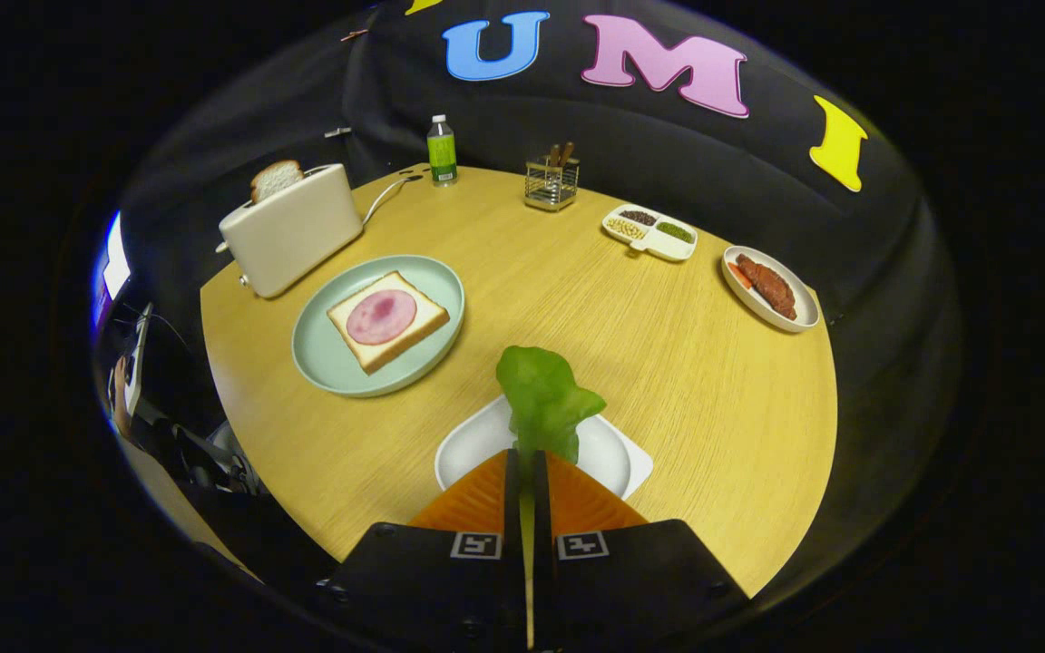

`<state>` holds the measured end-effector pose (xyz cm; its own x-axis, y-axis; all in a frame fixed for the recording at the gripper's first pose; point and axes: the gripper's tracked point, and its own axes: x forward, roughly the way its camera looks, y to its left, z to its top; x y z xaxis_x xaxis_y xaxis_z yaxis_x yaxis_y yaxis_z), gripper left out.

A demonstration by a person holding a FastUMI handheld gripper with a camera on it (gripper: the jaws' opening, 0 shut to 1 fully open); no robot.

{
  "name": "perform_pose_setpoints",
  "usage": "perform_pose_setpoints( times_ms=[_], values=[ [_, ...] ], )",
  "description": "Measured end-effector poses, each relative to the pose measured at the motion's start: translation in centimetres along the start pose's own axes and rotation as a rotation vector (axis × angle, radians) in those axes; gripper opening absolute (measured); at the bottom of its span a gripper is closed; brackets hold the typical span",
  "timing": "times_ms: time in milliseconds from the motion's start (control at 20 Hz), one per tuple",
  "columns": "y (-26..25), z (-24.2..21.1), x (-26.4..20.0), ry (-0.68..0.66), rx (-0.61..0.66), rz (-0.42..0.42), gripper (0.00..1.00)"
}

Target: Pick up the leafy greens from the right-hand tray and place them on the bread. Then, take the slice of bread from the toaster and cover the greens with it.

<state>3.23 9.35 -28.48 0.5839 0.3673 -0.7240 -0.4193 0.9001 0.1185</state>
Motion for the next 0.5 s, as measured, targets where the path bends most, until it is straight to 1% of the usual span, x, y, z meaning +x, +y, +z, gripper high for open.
perform_pose_setpoints(
  times_ms=[200,350,500],
  values=[
    [3.3,4.1,-1.7,-0.037,0.011,0.003,0.08],
    [7.1,7.1,-1.5,-0.054,0.016,0.034,0.08],
    [10.6,9.9,-0.3,-0.069,0.037,0.069,0.07]
  ],
)
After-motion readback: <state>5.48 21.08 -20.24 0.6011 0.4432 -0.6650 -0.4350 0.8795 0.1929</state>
